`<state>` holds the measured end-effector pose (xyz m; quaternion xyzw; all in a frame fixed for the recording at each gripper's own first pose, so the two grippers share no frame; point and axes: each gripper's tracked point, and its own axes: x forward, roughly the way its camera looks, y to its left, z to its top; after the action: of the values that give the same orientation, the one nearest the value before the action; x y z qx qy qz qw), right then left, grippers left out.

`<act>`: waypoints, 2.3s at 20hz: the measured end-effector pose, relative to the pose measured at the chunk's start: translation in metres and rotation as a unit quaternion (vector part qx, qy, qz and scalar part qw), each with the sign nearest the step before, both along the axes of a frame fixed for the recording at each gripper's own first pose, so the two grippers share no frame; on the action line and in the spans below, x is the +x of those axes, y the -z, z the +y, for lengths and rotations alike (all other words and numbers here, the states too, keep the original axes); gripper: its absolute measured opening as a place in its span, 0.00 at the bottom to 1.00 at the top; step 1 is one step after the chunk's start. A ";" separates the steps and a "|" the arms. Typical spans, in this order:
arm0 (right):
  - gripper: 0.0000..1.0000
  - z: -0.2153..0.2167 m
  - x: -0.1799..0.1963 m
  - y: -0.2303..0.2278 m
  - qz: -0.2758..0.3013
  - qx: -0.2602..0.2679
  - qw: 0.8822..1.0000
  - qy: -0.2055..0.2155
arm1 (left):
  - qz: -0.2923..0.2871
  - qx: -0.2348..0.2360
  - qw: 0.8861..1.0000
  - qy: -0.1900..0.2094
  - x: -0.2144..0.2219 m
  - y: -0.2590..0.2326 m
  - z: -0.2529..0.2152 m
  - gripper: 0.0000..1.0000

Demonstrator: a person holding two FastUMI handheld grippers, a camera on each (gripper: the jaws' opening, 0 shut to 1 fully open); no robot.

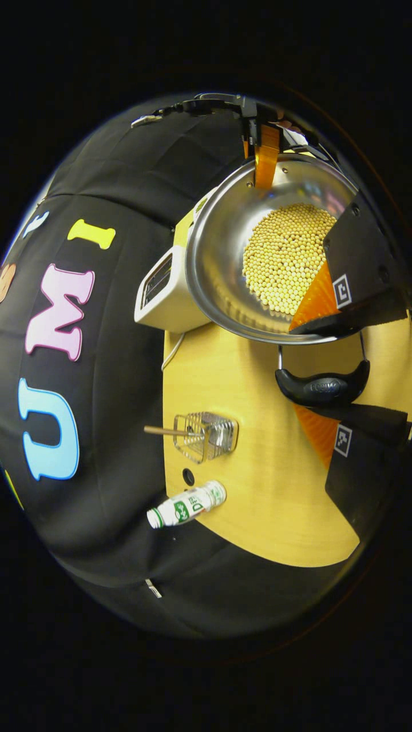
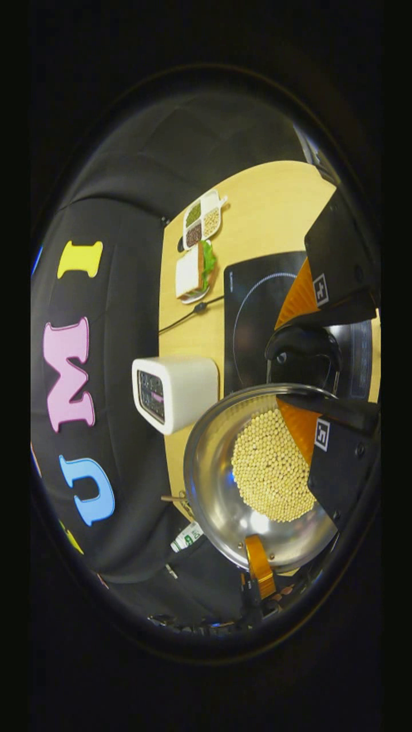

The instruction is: First push the handle of the pot to place it horizontally, then grasp the pot with both hands and set it on the induction cooktop.

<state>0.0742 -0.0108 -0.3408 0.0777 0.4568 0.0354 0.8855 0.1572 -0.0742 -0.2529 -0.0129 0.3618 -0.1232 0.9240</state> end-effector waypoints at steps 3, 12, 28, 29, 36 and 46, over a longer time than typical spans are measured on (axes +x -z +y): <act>0.56 -0.036 -0.001 0.005 0.005 -0.006 1.000 0.010 | 0.004 -0.004 1.000 0.010 0.005 0.004 -0.034 0.59; 0.56 -0.115 0.000 0.035 0.025 -0.013 0.999 0.034 | 0.017 -0.011 0.999 0.033 0.020 0.029 -0.118 0.59; 0.55 -0.136 0.010 0.067 0.037 -0.005 0.999 0.036 | 0.023 -0.005 0.999 0.029 0.037 0.057 -0.143 0.59; 0.56 -0.136 0.010 0.068 0.038 -0.005 0.999 0.037 | 0.025 -0.005 0.999 0.029 0.038 0.057 -0.143 0.59; 0.56 -0.136 0.010 0.068 0.039 -0.003 0.998 0.040 | 0.019 -0.013 0.999 0.029 0.040 0.057 -0.144 0.59; 0.71 -0.140 0.006 0.063 0.028 -0.003 0.997 0.067 | -0.007 -0.010 1.000 0.009 0.040 0.046 -0.133 0.75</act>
<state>0.0806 -0.1504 -0.4035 0.1061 0.4752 -0.0277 0.8730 0.1969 -0.2076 -0.2987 -0.0177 0.3544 -0.1352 0.9251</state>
